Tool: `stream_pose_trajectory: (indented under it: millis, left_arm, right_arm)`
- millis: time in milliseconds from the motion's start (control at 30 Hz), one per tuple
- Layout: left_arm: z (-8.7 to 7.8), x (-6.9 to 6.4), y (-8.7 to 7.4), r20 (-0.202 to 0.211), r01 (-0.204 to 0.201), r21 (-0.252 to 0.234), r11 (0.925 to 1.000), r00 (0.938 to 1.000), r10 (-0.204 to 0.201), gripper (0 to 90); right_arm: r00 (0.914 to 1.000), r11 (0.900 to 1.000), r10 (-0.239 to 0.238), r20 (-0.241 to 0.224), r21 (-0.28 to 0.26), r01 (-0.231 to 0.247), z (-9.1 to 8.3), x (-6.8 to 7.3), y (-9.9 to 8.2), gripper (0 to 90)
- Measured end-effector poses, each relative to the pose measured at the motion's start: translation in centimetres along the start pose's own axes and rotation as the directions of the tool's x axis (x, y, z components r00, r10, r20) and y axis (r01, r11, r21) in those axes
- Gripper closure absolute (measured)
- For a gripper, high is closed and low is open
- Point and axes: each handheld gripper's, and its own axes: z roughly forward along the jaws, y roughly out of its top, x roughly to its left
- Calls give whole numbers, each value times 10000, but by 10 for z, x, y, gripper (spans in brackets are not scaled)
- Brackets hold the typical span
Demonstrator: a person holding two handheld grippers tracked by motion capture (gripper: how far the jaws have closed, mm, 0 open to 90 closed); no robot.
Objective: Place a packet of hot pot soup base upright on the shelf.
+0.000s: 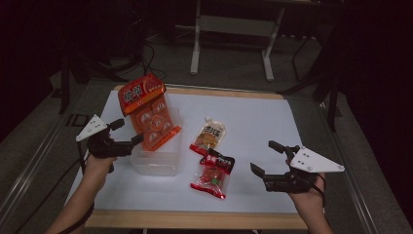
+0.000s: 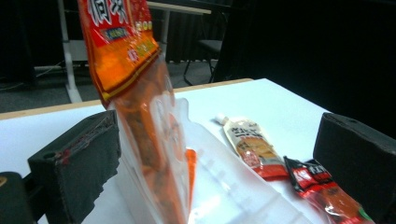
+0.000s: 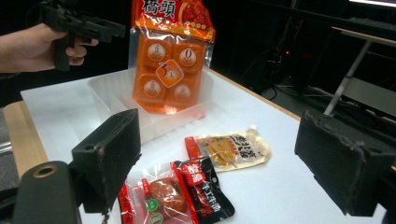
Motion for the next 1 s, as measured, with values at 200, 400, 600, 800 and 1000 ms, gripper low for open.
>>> stream_pose_trajectory:
  millis: [200, 400, 600, 800, 1000]
  left_arm:
    - [-13, -12, -6, 133, -130, -57, 9999, 9998, 130, 13]
    - [-21, -29, -8, 473, -340, -63, 9994, 9983, 342, 13]
    - [-24, -51, -12, 1109, -318, -280, 9991, 9932, 347, 13]
    - [-23, -72, -18, 1653, -712, -186, 9973, 9835, 733, 13]
    - [-22, -92, -24, 2105, -1104, -156, 9938, 9712, 1112, 14]
  right_arm:
    - [9999, 9995, 23, -114, 330, -19, 5, 0, -3, 160]
    - [9995, 9988, 228, -202, 426, -219, 8, -1, -6, 174]
    - [9993, 9996, 277, -253, 48, -276, 8, -2, -7, 140]
    - [9989, 9993, 294, -359, -202, -301, 13, -2, -11, 122]
    - [9963, 9985, 485, -713, 272, -466, 24, -1, -16, 117]
